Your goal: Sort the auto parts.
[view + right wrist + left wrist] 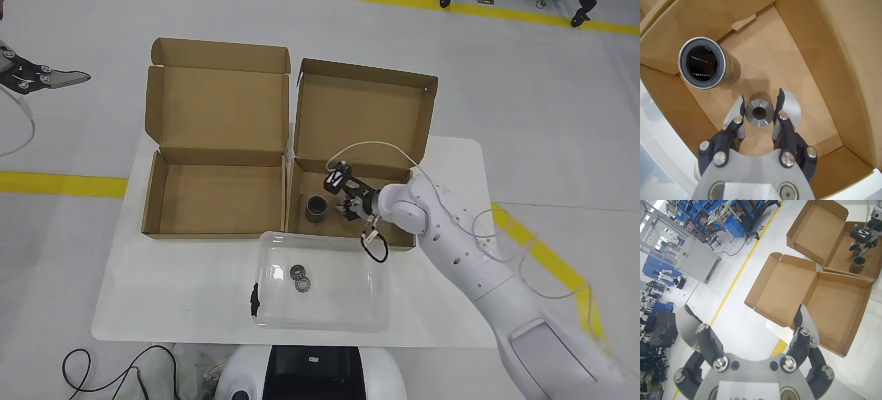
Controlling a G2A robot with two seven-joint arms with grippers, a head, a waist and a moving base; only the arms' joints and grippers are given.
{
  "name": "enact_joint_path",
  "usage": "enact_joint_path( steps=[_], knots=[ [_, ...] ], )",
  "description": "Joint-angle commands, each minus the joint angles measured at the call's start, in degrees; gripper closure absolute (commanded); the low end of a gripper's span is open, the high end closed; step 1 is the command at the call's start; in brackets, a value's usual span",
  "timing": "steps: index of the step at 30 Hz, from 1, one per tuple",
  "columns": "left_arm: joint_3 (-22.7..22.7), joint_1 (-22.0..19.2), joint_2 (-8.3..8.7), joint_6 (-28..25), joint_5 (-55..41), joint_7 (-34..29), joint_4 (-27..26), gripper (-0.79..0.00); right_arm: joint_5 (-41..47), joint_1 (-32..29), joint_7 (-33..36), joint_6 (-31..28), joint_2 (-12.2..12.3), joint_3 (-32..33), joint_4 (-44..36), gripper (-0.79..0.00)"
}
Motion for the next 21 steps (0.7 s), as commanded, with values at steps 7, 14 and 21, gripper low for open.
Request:
enact_joint_path(
  steps=[7,14,21],
  knots=[
    [0.0,0.0,0.0,0.0,0.0,0.0,0.0,-0.785,-1.06,0.75,-0.1,0.53,-0.31,0.27,-0.22,-0.4],
    [0.0,0.0,0.0,0.0,0.0,0.0,0.0,-0.785,-4.43,-1.2,1.28,2.61,0.96,3.21,-7.81,-0.443],
    [0.0,0.0,0.0,0.0,0.0,0.0,0.0,-0.785,-6.69,-8.07,-1.21,-2.26,3.6,8.91,-21.33,-0.496]
  ],
)
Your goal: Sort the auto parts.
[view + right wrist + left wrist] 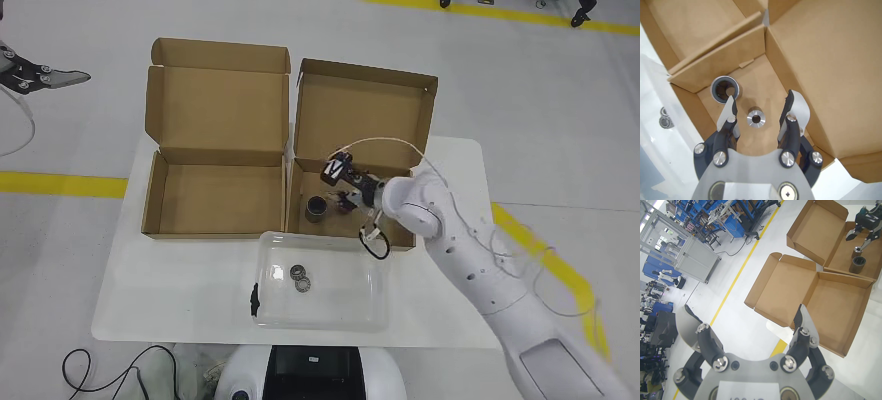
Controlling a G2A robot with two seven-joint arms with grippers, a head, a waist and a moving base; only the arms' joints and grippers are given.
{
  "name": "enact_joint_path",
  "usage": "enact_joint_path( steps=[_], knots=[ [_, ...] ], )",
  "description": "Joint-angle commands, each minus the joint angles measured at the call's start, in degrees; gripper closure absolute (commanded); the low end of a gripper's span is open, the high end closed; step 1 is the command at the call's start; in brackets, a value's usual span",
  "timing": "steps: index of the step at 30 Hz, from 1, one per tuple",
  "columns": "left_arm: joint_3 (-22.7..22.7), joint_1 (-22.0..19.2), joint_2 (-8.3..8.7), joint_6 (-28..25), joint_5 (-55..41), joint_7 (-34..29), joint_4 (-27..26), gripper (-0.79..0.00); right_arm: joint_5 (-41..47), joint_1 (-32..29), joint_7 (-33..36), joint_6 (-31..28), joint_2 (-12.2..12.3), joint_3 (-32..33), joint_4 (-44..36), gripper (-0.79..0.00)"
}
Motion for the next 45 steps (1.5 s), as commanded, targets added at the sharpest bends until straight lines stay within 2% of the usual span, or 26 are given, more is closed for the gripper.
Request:
enact_joint_path(
  steps=[1,8,17,21,23,26,45],
  knots=[
    [0.0,0.0,0.0,0.0,0.0,0.0,0.0,-0.785,-1.57,-1.85,0.39,-1.75,0.64,0.93,-3.89,-0.505],
    [0.0,0.0,0.0,0.0,0.0,0.0,0.0,-0.785,-2.86,-7.5,-1.59,-6.91,1.76,1.28,-13.76,-0.477],
    [0.0,0.0,0.0,0.0,0.0,0.0,0.0,-0.785,-6.35,-13.32,-9.31,-10.27,2.57,0.73,-17.61,-0.465],
    [0.0,0.0,0.0,0.0,0.0,0.0,0.0,-0.785,-8.34,-15.7,-12.96,-11.97,2.96,0.5,-18.32,-0.536],
    [0.0,0.0,0.0,0.0,0.0,0.0,0.0,-0.785,-9.12,-16.76,-14.76,-12.77,3.14,0.43,-18.79,-0.653],
    [0.0,0.0,0.0,0.0,0.0,0.0,0.0,-0.785,-10.4,-18.26,-16.47,-13.43,3.44,0.54,-19.68,-0.782],
    [0.0,0.0,0.0,0.0,0.0,0.0,0.0,-0.785,-10.65,-18.7,-17.19,-13.65,3.56,0.75,-19.87,-0.785]
  ],
)
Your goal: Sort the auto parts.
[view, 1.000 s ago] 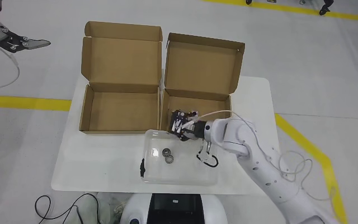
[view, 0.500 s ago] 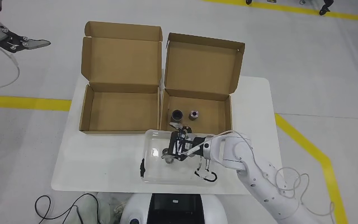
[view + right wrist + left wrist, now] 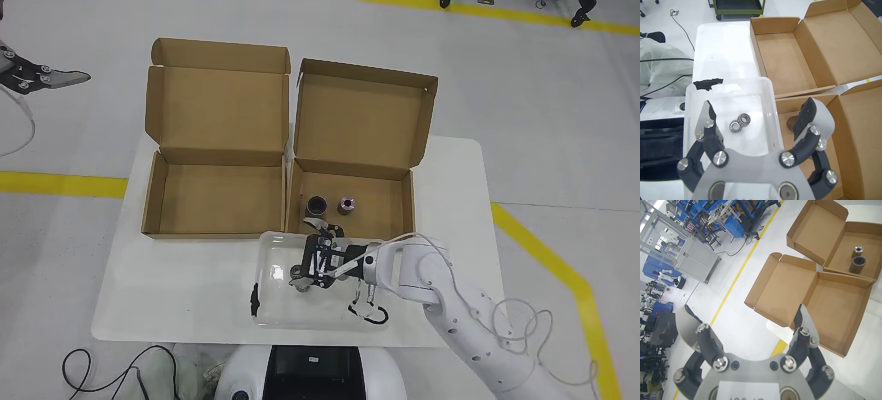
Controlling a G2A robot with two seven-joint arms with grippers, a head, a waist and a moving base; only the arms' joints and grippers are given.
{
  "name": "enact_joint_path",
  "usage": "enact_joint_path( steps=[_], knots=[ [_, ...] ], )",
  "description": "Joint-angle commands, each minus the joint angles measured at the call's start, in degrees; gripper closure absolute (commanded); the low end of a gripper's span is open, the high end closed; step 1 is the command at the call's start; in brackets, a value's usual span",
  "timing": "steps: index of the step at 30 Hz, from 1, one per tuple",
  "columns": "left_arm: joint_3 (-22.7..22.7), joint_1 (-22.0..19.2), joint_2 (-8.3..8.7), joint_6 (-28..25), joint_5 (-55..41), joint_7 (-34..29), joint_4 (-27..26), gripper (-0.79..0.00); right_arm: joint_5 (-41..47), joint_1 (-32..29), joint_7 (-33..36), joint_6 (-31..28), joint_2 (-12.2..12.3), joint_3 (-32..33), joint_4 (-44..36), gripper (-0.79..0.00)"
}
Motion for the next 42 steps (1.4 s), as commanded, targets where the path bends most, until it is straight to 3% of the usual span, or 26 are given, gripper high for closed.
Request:
enact_joint_path(
  steps=[1,14,18,27,42],
  knots=[
    [0.0,0.0,0.0,0.0,0.0,0.0,0.0,-0.785,0.0,0.0,0.0,0.0,0.0,0.0,0.0,-0.785],
    [0.0,0.0,0.0,0.0,0.0,0.0,0.0,-0.785,-5.18,2.51,-3.61,-3.29,-0.84,-5.55,4.27,-0.779],
    [0.0,0.0,0.0,0.0,0.0,0.0,0.0,-0.785,-6.28,2.92,-5.68,-3.98,-1.09,-6.88,6.18,-0.668],
    [0.0,0.0,0.0,0.0,0.0,0.0,0.0,-0.785,-8.15,3.46,-9.06,-3.26,-1.76,-9.36,10.71,-0.542],
    [0.0,0.0,0.0,0.0,0.0,0.0,0.0,-0.785,-4.24,5.23,2.26,3.21,-4.12,-13.89,14.92,-0.483]
  ],
)
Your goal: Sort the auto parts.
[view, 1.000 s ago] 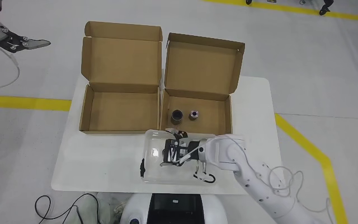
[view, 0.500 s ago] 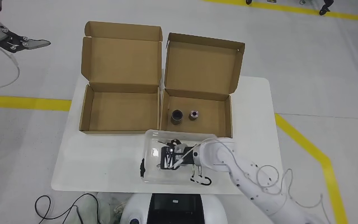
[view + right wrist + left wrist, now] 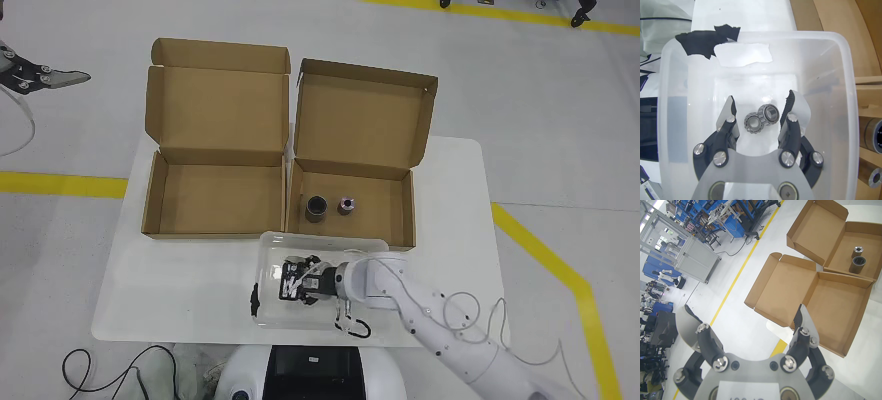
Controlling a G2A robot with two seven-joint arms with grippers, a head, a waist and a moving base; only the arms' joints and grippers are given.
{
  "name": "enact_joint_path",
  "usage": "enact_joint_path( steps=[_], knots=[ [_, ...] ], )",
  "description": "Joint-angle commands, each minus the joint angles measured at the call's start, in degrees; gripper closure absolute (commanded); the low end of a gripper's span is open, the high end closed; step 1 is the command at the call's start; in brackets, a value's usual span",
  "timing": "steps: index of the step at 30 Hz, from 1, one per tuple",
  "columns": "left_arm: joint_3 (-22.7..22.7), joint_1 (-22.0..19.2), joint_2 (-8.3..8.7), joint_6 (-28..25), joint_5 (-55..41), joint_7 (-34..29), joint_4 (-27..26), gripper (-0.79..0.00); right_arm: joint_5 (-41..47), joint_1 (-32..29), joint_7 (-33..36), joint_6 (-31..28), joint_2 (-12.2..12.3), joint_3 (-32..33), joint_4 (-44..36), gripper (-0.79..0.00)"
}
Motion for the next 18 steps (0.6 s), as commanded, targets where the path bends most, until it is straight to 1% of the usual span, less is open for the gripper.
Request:
enact_joint_path(
  steps=[1,5,11,14,16,18],
  knots=[
    [0.0,0.0,0.0,0.0,0.0,0.0,0.0,-0.785,0.42,0.29,0.95,0.58,-0.31,-0.55,0.43,-0.483],
    [0.0,0.0,0.0,0.0,0.0,0.0,0.0,-0.785,0.91,0.76,2.75,2.13,-0.86,-1.3,1.04,-0.499],
    [0.0,0.0,0.0,0.0,0.0,0.0,0.0,-0.785,1.23,0.76,5.81,4.58,-1.26,-1.47,1.0,-0.486],
    [0.0,0.0,0.0,0.0,0.0,0.0,0.0,-0.785,1.24,0.46,6.75,5.65,-1.3,-1.25,0.88,-0.449],
    [0.0,0.0,0.0,0.0,0.0,0.0,0.0,-0.785,1.27,0.27,6.79,6.0,-1.29,-1.03,0.87,-0.391],
    [0.0,0.0,0.0,0.0,0.0,0.0,0.0,-0.785,1.13,0.14,6.84,6.43,-1.27,-0.75,0.98,-0.369]
  ],
)
